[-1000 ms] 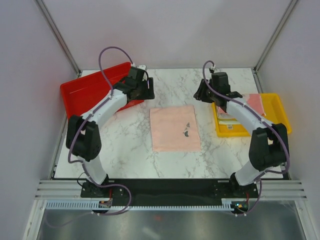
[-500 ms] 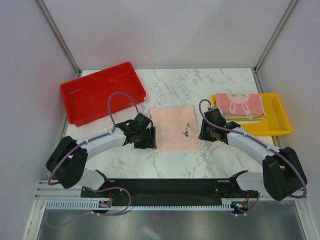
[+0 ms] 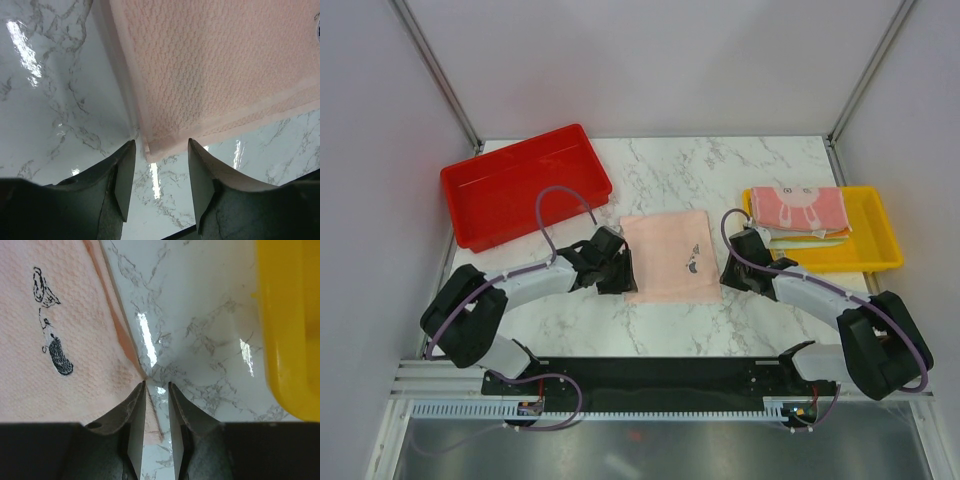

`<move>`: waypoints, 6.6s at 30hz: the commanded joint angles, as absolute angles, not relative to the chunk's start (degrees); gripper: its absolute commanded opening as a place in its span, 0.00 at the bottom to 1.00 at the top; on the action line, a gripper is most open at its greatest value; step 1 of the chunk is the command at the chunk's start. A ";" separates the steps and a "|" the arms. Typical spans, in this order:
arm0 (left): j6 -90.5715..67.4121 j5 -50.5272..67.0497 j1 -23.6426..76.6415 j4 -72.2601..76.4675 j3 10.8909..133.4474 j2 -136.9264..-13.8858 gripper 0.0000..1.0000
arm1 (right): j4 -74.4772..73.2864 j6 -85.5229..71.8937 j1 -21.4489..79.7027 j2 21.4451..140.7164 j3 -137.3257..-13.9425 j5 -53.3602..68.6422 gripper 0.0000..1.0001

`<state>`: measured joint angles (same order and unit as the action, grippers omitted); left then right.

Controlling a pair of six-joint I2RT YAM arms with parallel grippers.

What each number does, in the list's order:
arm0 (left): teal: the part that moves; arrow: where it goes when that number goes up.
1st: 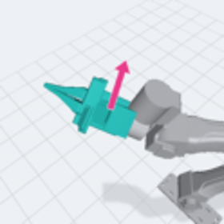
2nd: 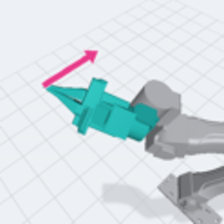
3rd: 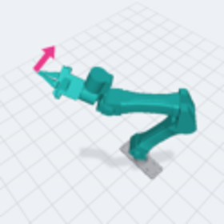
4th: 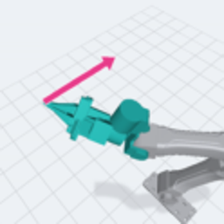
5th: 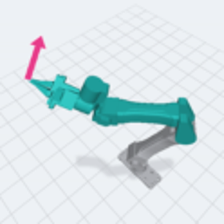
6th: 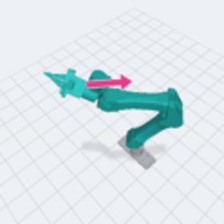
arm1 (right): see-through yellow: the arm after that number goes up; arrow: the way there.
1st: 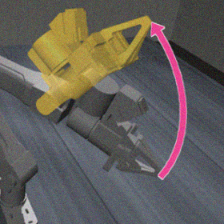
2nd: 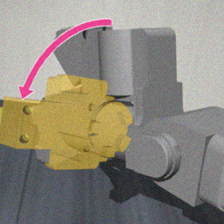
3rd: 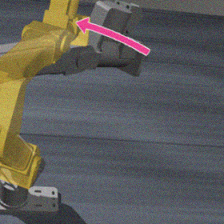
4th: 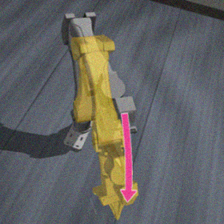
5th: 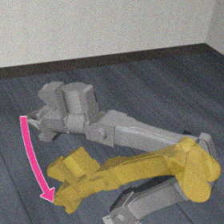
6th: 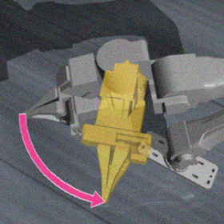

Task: Fold and stack the towels
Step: Fold the towel

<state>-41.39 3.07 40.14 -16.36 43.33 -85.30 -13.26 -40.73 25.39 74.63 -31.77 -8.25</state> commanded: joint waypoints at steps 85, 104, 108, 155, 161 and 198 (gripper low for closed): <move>-43.33 0.70 39.99 -20.83 50.63 -86.57 0.02 | -19.69 -34.01 27.51 79.10 -44.65 -7.74 0.00; -41.66 3.34 40.08 -23.73 48.61 -83.23 0.02 | -27.34 -35.76 27.68 65.31 -44.14 -2.02 0.00; -42.01 4.48 40.17 -20.57 44.31 -84.46 0.02 | -19.63 -38.84 27.60 60.30 -30.52 -1.41 0.00; -44.38 9.83 41.92 -17.61 39.04 -74.53 0.02 | -31.99 -47.89 27.60 42.03 -22.69 1.30 0.00; -47.37 13.27 43.06 -5.55 28.48 -79.53 0.02 | -30.77 -52.29 27.60 35.60 -12.93 0.88 0.00; -36.75 6.32 28.65 -20.91 50.26 -90.88 0.02 | -12.29 -38.42 27.16 82.42 -40.06 -9.58 0.00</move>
<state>-41.63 6.20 30.15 -18.63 45.58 -89.54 -14.57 -43.38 27.88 78.15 -34.68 -5.45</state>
